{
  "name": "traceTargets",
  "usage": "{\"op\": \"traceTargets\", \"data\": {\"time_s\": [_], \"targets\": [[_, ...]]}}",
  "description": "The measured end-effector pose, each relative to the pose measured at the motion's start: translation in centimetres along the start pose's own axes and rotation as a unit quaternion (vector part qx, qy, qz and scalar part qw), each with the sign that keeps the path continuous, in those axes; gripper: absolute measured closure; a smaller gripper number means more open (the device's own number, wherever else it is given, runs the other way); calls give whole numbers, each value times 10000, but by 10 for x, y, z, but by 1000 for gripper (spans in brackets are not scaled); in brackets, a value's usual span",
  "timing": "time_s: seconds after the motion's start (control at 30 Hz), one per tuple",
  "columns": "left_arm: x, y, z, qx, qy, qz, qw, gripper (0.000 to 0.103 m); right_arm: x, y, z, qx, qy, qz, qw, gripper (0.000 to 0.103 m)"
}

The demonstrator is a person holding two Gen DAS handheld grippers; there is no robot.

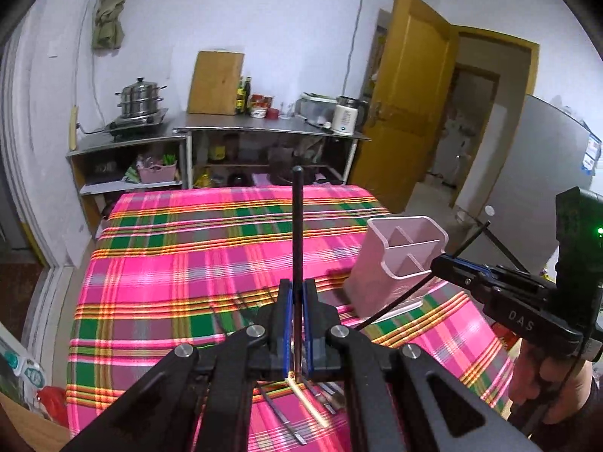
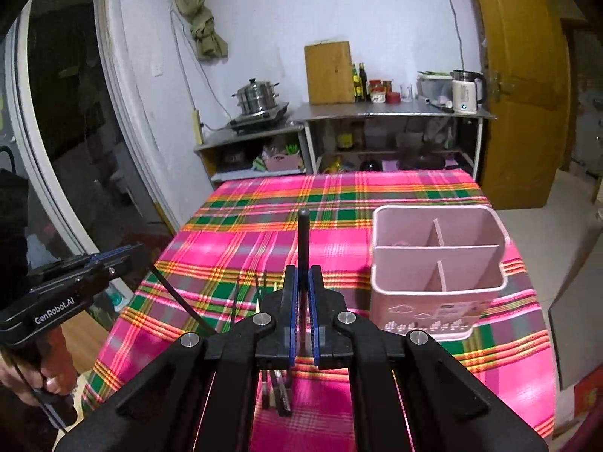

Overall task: Organize utensils
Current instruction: 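Carry both chopsticks upright over the pink holder and lower them in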

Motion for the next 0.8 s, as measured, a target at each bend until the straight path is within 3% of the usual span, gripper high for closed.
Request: {"op": "traceTargets", "data": {"time_s": [0.47, 0.8], "targets": [[-95, -34, -51, 103, 884, -167, 9959, 98, -67, -43, 37, -416, 433, -308, 9977, 98], [-130, -85, -83, -199, 1115, -120, 9935, 98, -97, -94, 44, -888, 593, -405, 9935, 98]]}}
Point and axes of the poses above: each gripper's, at about its wrist camera, not at the fingertips, and z roughly against the way its jaws point, x to its left, y to its underside, the point moved 8 cm from there along -z, roughly the way its jaws point, and after that the axes turned 12 degrees about -x, right-handed, at the moved point
